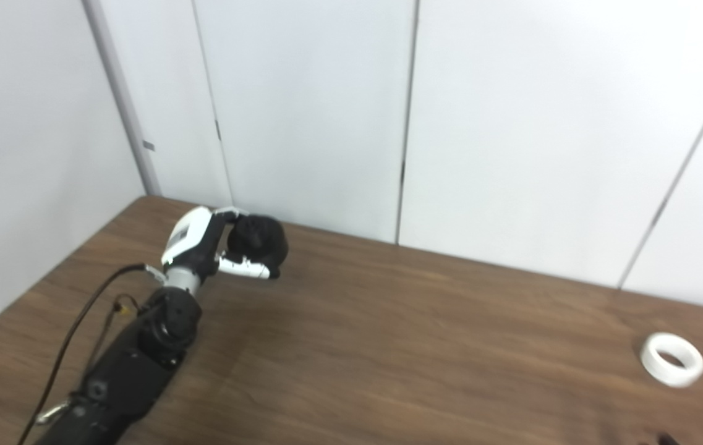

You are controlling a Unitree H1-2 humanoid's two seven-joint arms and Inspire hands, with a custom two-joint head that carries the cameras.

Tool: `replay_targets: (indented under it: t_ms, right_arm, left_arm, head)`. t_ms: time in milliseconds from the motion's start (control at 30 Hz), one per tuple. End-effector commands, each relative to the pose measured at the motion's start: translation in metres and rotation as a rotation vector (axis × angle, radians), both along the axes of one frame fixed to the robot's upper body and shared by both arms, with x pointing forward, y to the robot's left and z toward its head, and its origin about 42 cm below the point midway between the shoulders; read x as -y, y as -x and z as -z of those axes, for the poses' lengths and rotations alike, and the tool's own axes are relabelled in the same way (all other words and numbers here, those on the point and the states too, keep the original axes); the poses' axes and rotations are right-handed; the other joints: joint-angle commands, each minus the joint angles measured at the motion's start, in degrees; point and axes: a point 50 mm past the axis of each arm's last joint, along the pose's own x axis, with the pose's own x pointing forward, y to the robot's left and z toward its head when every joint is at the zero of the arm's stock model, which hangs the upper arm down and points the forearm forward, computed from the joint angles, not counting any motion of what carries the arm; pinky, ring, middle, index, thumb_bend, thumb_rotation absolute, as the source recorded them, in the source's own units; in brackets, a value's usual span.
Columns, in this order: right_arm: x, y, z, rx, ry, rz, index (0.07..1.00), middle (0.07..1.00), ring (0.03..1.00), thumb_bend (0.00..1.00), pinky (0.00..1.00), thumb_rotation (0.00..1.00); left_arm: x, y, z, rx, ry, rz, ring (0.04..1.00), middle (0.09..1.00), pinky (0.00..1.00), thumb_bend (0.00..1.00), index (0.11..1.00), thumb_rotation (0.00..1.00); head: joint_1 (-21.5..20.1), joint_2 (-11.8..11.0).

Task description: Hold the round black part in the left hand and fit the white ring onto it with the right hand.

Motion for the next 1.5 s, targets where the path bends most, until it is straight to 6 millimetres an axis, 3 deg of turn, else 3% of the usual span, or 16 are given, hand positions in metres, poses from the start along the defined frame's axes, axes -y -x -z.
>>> replay_targets:
  t_ms: [0, 200, 433, 700, 1100, 1467]
  right_arm:
    - [-0.008, -0.001, -0.013, 0.072, -0.002, -0.007, 0.948, 0.897, 0.961, 0.59, 1.0, 1.0]
    - [-0.015, -0.004, -0.017, 0.08, -0.029, -0.037, 0.998, 0.972, 1.0, 0.61, 1.0, 1.0]
    - [-0.029, -0.006, -0.028, 0.079, -0.045, 0.023, 0.976, 0.942, 1.0, 0.51, 1.0, 1.0]
    - [-0.033, -0.01, -0.026, 0.072, -0.051, 0.025, 0.954, 0.904, 0.985, 0.51, 1.0, 1.0]
    - [-0.043, -0.013, -0.026, 0.074, -0.039, 0.033, 0.919, 0.873, 0.944, 0.55, 1.0, 1.0]
    - [-0.046, -0.014, -0.028, 0.08, -0.033, 0.027, 0.905, 0.857, 0.933, 0.59, 1.0, 1.0]
  left_arm:
    - [0.007, 0.005, -0.026, 0.059, -0.043, 0.051, 0.858, 0.735, 0.89, 0.52, 0.48, 0.05]
    - [0.051, 0.045, -0.036, 0.035, -0.058, 0.227, 0.88, 0.762, 0.87, 0.52, 0.482, 0.05]
    - [0.087, 0.083, -0.036, -0.012, -0.097, 0.423, 0.886, 0.759, 0.98, 0.52, 0.482, 0.05]
    - [0.129, 0.115, -0.023, -0.001, -0.178, 0.599, 0.837, 0.736, 1.0, 0.52, 0.481, 0.06]
    - [0.163, 0.143, 0.001, -0.058, -0.165, 0.737, 0.842, 0.74, 1.0, 0.52, 0.48, 0.05]
    - [0.176, 0.157, 0.028, -0.148, -0.17, 0.784, 0.846, 0.747, 0.99, 0.52, 0.481, 0.05]
  head:
    - [-0.9, 0.5]
    - [-5.1, 2.5]
    - [-9.4, 4.4]
    - [-13.5, 6.9]
    - [-19.3, 9.4]
    - [-19.9, 10.4]
